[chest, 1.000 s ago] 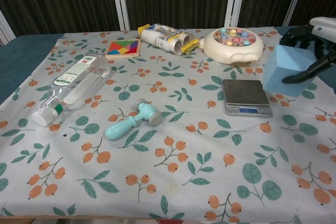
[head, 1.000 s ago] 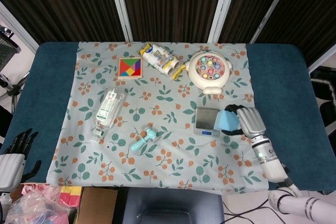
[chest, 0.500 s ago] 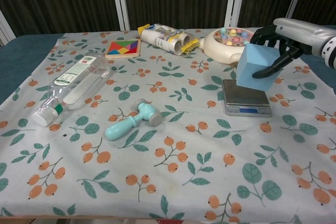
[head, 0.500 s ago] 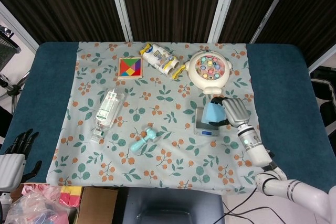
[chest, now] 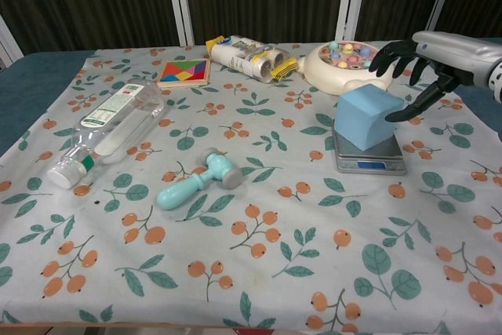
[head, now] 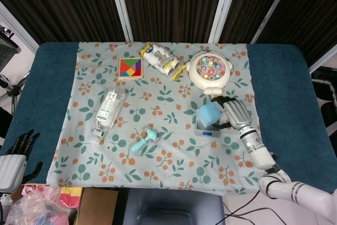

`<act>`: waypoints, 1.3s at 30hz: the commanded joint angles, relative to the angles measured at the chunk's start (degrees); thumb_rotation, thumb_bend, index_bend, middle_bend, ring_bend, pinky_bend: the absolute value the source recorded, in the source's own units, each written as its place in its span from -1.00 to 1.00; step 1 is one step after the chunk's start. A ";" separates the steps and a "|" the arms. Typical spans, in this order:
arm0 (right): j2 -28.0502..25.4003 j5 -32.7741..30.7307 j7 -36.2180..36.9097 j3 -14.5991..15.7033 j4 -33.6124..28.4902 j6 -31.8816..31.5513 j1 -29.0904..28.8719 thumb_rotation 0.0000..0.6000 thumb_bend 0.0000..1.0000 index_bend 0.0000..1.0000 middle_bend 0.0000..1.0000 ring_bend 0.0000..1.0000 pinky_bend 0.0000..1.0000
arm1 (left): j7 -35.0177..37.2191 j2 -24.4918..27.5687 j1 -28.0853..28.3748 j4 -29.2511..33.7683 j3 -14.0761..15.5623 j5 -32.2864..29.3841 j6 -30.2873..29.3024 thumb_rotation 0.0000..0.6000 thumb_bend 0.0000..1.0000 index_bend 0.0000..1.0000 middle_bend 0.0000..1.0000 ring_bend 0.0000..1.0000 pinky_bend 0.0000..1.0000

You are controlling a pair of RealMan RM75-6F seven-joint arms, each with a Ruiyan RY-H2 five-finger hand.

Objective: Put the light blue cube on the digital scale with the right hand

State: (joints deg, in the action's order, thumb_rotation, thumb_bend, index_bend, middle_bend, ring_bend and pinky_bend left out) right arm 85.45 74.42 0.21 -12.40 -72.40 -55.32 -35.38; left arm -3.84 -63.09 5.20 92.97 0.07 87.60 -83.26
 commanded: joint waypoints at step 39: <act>-16.75 2.01 -15.04 9.81 -21.44 -30.28 27.58 1.00 -0.59 -1.00 -0.98 -1.00 -0.68 | -2.77 -1.31 -0.21 -0.26 -1.31 -1.85 -0.92 1.00 -0.26 -0.85 -1.00 -0.89 -0.37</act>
State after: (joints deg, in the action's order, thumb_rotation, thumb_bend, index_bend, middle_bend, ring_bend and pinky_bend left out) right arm 68.64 76.36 -14.77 -2.56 -93.89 -85.61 -7.86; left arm -6.60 -64.40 4.99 92.72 -1.23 85.73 -84.18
